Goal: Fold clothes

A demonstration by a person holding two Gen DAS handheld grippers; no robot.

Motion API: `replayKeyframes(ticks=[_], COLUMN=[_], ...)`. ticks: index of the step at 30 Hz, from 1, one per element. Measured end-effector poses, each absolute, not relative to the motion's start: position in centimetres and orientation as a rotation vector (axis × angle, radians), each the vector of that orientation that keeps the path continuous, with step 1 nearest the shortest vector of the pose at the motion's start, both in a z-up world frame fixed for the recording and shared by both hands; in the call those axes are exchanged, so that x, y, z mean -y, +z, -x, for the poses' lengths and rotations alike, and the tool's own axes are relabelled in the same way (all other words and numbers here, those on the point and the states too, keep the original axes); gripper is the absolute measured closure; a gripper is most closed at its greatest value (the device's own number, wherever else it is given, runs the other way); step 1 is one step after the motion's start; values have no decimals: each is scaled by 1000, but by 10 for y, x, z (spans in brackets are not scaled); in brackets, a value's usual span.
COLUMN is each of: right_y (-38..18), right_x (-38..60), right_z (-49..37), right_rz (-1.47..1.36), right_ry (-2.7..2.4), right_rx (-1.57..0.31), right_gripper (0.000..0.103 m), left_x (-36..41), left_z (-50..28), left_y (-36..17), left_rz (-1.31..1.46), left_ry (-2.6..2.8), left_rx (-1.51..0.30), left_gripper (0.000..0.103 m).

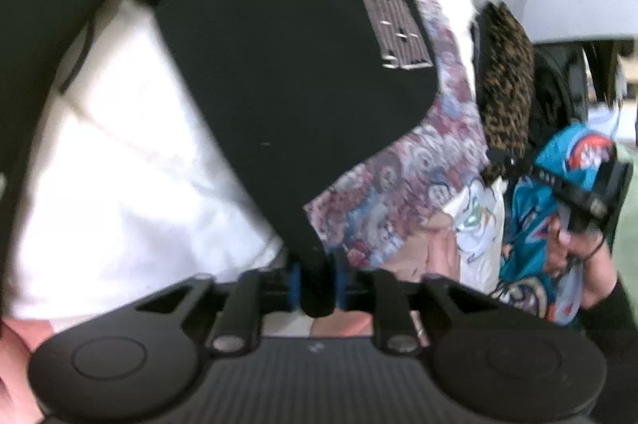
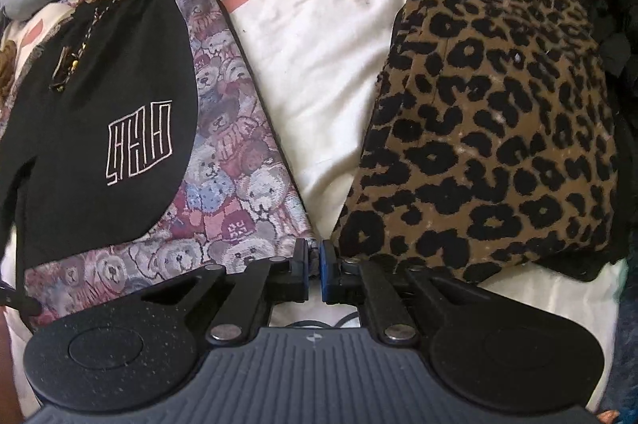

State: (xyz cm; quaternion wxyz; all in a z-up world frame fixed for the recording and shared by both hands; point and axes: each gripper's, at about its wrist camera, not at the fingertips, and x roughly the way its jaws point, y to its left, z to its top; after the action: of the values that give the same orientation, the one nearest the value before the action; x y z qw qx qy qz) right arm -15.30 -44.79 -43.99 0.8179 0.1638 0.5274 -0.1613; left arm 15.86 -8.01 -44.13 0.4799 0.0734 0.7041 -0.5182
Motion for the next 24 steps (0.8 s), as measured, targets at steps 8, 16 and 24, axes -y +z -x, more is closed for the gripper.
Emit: replayKeyframes(ticks=[8, 16, 24], right_y=[-420, -408, -405], right_x=[444, 423, 402], right_z=[147, 120, 104], right_rz=[-365, -333, -336], right_ry=[-328, -247, -175], right_rx=[-1066, -1043, -1023], right_gripper=[93, 92, 92], left_x=[72, 48, 8], left_z=[-186, -229, -249], left_y=[-410, -386, -372], left_rz=[-181, -258, -255], left_ry=[-1249, -1100, -920], left_rx=[-1635, -1445, -1366], left_gripper=[50, 49, 49])
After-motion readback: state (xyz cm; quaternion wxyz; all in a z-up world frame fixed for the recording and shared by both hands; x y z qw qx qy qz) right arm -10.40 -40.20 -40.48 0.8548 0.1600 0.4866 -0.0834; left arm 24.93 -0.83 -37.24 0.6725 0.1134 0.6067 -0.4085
